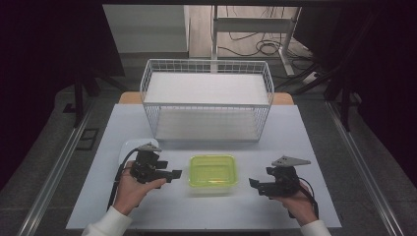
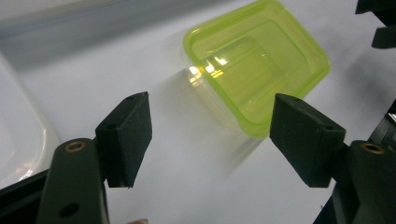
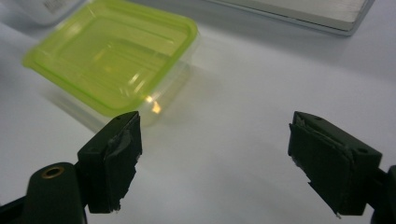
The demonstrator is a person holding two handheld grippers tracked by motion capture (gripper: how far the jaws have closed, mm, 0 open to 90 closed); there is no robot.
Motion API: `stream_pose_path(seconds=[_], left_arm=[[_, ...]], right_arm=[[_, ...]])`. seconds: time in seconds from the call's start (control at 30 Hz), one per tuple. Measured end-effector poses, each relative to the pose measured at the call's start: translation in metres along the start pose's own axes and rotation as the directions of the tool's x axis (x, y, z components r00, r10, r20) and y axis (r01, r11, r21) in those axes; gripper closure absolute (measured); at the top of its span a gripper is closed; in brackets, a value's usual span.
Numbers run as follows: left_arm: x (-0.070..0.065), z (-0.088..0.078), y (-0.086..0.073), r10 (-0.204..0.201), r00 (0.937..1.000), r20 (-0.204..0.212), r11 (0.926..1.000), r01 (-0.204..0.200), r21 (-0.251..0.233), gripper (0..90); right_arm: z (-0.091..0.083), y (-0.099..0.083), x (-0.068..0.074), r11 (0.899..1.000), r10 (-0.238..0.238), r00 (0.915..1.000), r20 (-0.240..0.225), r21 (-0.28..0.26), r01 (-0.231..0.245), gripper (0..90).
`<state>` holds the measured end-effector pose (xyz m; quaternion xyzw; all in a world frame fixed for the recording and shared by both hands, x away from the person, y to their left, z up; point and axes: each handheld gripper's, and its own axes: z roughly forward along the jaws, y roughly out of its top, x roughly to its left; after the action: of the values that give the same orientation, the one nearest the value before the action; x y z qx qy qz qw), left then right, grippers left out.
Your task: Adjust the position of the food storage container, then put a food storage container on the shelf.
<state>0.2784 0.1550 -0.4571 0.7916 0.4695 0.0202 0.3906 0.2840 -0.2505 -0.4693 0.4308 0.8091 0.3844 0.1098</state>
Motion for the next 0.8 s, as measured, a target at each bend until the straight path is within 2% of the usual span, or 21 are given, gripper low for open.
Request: stream_pose_path(seconds=[0.1, 0.23, 0.47, 0.6, 0.7, 0.8], left_arm=[[-0.001, 0.002, 0.001, -0.004, 0.9999, 0.016, 1.0000, 0.004, -0.001, 28.5], [0.000, 0.006, 0.003, -0.031, 0.9994, 0.016, 0.9995, 0.031, 0.009, 28.7], [0.001, 0.007, 0.004, -0.060, 0.9981, 0.014, 0.9982, 0.059, 0.006, 30.1], [0.002, 0.012, 0.007, -0.099, 0.9950, 0.012, 0.9951, 0.099, 0.005, 30.3], [0.002, 0.017, 0.009, -0.121, 0.9927, -0.006, 0.9927, 0.121, -0.005, 31.2], [0.002, 0.023, 0.011, -0.139, 0.9903, -0.002, 0.9903, 0.139, -0.012, 32.6]], right_arm=[[-0.001, 0.003, 0.002, 1.000, 0.007, 0.9999, 0.015, -0.002, -0.006, 19.0], [0.000, 0.008, 0.006, 1.000, -0.002, 0.9999, 0.014, 0.013, 0.002, 23.7], [0.004, 0.014, 0.009, 1.000, 0.016, 0.9998, -0.011, 0.018, -0.016, 26.6], [0.006, 0.021, 0.009, 0.999, 0.038, 0.9989, -0.028, 0.000, -0.038, 27.8], [0.008, 0.025, 0.010, 0.999, 0.046, 0.9986, -0.026, -0.006, -0.046, 28.2], [0.011, 0.027, 0.010, 0.999, 0.052, 0.9985, -0.020, 0.000, -0.052, 28.5]])
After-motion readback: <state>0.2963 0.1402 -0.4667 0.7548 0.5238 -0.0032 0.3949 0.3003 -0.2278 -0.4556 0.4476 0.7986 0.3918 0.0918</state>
